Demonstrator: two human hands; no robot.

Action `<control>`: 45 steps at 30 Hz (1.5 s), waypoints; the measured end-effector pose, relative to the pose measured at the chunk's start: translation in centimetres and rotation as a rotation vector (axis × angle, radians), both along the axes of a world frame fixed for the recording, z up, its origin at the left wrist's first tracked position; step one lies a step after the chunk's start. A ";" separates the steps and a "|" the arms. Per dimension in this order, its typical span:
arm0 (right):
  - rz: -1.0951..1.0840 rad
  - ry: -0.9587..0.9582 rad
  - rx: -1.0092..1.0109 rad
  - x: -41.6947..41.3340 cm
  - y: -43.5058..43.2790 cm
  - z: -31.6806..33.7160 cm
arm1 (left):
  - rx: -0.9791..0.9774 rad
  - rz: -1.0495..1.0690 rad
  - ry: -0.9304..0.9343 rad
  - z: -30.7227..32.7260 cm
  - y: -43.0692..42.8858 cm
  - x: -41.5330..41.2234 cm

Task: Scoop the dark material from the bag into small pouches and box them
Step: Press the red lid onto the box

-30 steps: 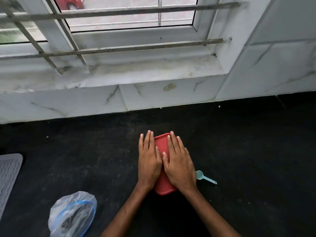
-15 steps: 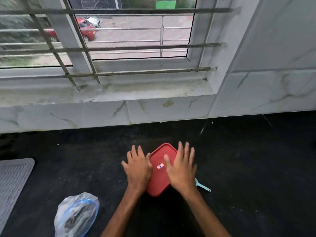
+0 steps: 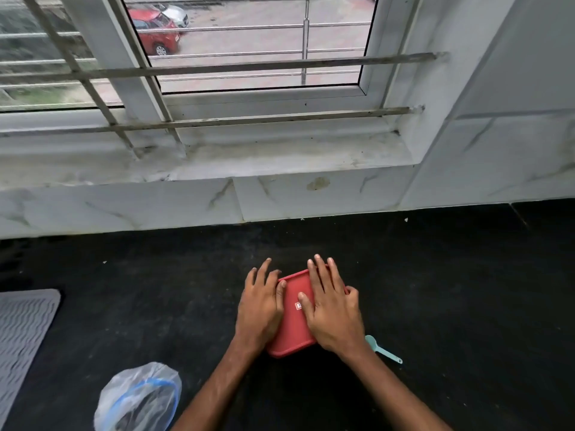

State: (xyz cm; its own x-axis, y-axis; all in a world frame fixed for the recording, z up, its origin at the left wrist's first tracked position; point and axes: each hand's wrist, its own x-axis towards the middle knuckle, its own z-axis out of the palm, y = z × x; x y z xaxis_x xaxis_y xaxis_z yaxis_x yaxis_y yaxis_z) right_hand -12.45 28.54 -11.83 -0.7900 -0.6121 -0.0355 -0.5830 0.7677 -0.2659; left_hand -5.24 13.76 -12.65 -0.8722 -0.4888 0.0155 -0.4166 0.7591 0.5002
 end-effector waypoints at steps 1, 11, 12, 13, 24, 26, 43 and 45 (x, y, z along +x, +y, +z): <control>-0.035 0.004 -0.010 0.1 -0.2 -0.1 | 0.008 -0.009 0.011 0.2 -0.2 -0.3; -0.182 -0.010 -0.034 0.6 -1.1 0.7 | -0.160 -0.102 -0.140 0.8 -1.1 -2.1; -0.182 -0.018 -0.039 0.7 -0.9 0.8 | -0.214 -0.113 -0.169 1.4 -0.8 -2.2; -0.174 -0.025 -0.046 0.6 -0.8 0.8 | -0.266 -0.131 -0.207 1.7 -0.6 -2.2; -0.321 -0.202 -0.595 -1.0 5.0 1.8 | -0.328 -0.122 -0.201 0.2 4.9 0.9; -0.394 -0.100 -0.412 -0.8 8.7 0.6 | -0.338 -0.111 -0.208 -0.1 5.0 1.2; -0.266 0.035 -0.301 -0.7 10.5 4.4 | -0.356 -0.086 -0.298 0.4 5.9 1.4; -0.099 0.146 -0.242 -1.0 7.6 5.0 | -0.343 -0.098 -0.312 0.5 6.1 1.5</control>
